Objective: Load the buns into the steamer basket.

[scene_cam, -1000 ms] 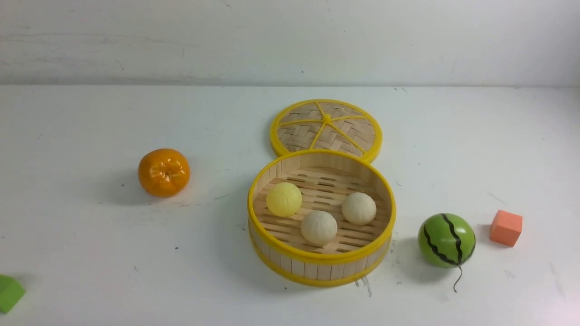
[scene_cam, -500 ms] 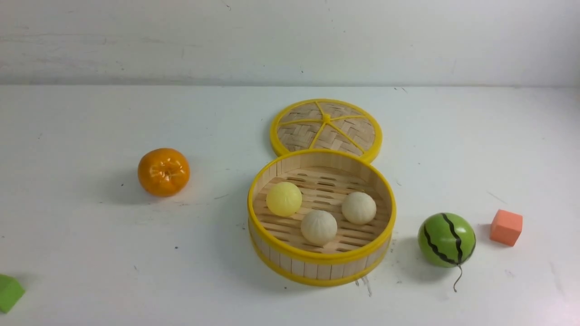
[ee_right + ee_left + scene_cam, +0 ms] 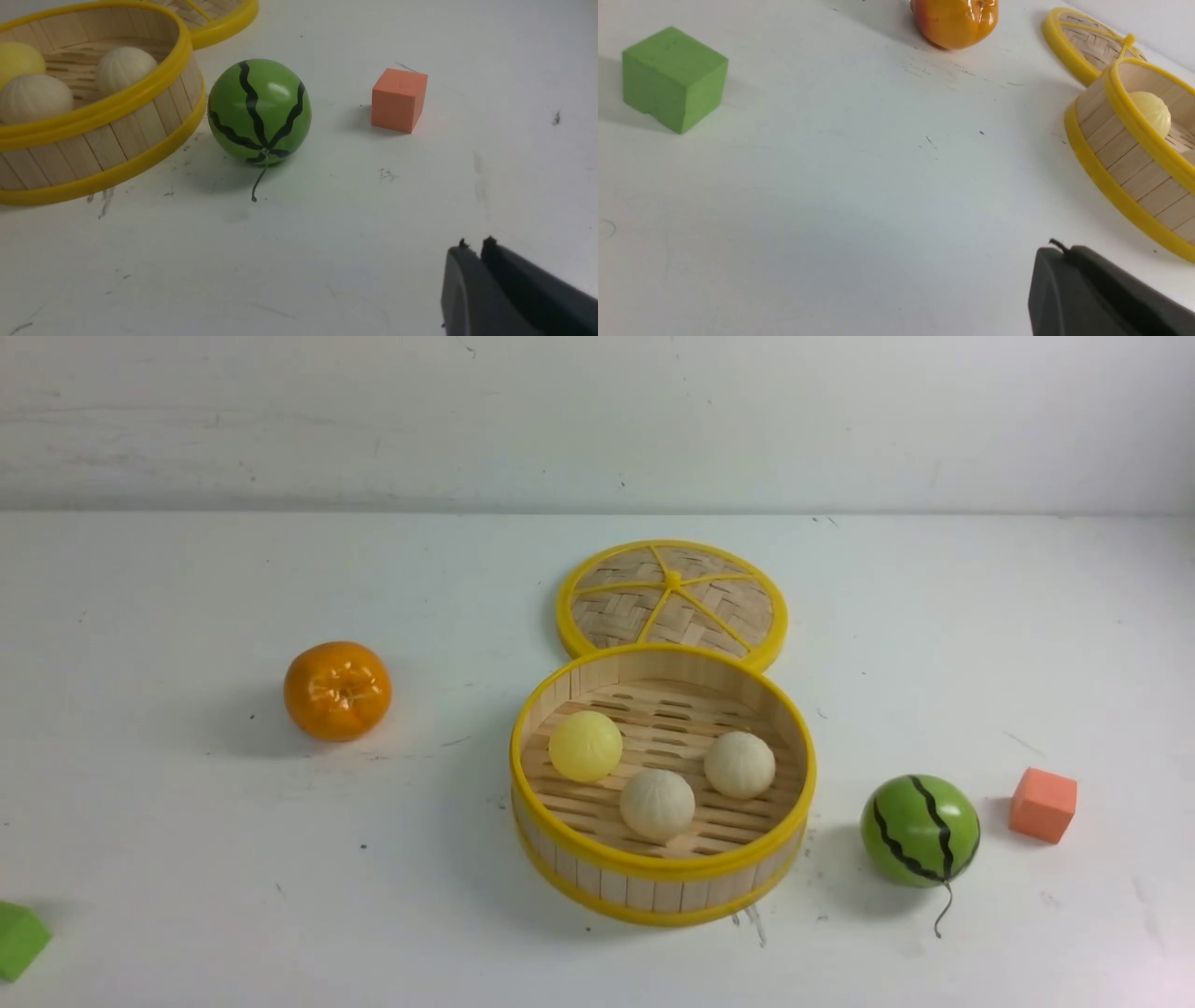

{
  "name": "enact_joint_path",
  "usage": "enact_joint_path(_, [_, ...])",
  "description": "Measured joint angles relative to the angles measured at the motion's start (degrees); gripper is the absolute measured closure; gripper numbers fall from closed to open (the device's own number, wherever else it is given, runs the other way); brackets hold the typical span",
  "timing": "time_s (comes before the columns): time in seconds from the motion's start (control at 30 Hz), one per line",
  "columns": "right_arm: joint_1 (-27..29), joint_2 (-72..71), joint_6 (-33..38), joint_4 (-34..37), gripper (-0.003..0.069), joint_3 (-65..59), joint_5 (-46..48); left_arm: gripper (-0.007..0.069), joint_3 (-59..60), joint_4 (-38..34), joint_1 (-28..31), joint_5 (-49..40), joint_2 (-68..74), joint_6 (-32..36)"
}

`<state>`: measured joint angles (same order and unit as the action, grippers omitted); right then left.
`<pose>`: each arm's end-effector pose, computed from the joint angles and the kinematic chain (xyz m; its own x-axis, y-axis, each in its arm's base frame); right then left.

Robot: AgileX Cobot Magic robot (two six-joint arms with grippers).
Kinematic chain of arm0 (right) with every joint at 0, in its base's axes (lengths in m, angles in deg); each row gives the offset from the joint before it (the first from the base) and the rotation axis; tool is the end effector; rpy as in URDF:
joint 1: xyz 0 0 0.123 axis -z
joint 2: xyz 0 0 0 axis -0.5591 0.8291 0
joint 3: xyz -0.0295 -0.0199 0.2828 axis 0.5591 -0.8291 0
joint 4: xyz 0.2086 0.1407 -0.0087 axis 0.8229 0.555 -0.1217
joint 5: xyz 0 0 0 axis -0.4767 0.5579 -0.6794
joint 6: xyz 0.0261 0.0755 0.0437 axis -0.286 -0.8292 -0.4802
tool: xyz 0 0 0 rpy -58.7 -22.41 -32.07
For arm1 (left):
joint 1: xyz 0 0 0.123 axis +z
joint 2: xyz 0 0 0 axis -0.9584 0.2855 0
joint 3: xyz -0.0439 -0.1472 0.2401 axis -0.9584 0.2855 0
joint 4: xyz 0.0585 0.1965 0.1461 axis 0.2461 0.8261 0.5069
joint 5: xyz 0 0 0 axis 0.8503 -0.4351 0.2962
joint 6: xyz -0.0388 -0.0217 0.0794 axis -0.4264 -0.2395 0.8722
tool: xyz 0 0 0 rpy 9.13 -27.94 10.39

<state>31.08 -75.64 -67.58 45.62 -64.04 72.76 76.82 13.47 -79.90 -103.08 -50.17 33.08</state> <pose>0.0520 0.0041 0.1730 -0.3082 0.0686 -0.9488 -0.0402 0.9956 0.0850 0.0521 -0.0096 0.1705 -0.3303 -0.4196 -0.8455 0.0025 0.8954 -0.4453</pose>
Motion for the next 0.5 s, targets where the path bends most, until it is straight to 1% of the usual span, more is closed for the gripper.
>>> enact_joint_path(0.5, [0.0,0.0,0.0,0.0,0.0610,0.0,0.0,0.0638,0.0,0.0,0.0,0.0,0.0,0.0])
